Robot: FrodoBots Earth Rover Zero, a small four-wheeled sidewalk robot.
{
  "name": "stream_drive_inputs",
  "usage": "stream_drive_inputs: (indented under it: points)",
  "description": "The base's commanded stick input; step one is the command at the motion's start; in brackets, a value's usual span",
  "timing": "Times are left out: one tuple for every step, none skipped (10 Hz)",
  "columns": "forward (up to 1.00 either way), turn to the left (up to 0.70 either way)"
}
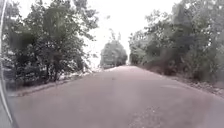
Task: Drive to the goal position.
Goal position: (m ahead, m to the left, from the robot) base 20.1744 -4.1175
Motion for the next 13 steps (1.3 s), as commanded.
stream_drive_inputs:
  points:
    - [0.70, 0.00]
    - [0.70, 0.00]
    - [0.70, 0.00]
    - [0.70, 0.00]
    - [0.70, 0.00]
    - [0.70, 0.00]
    - [0.70, 0.00]
    - [0.70, 0.00]
    - [0.70, 0.00]
    - [0.70, 0.00]
    - [0.70, 0.00]
    - [0.70, 0.00]
    - [0.70, 0.00]
